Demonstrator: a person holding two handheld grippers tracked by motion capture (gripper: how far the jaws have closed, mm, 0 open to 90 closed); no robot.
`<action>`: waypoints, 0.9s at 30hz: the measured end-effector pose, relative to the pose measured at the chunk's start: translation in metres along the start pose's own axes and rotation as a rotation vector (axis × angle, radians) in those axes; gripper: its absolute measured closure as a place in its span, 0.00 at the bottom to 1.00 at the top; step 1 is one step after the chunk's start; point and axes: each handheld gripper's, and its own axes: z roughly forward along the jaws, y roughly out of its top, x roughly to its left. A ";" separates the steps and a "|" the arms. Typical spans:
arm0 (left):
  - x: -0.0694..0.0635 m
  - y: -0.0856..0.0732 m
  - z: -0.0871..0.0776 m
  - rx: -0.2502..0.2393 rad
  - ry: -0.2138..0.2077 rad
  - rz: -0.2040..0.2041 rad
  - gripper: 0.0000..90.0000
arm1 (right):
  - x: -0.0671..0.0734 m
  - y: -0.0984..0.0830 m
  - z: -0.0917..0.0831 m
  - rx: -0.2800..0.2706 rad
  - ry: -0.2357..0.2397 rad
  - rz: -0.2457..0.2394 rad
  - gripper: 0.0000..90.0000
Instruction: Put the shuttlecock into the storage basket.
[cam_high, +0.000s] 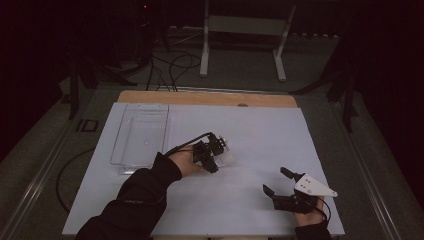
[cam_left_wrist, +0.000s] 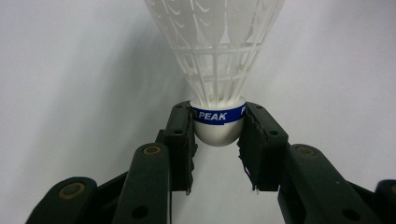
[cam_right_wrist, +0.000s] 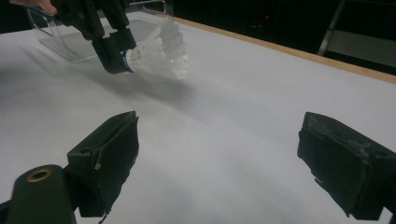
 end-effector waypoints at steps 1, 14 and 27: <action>0.000 0.000 0.000 0.000 0.000 0.000 0.73 | 0.000 0.000 0.000 0.000 0.000 0.000 0.14; -0.001 -0.004 -0.005 -0.002 -0.006 0.014 0.73 | 0.000 0.000 0.000 -0.001 0.000 -0.001 0.14; 0.004 -0.038 -0.053 -0.040 0.008 0.042 0.73 | 0.003 0.001 -0.001 -0.025 0.021 -0.003 0.14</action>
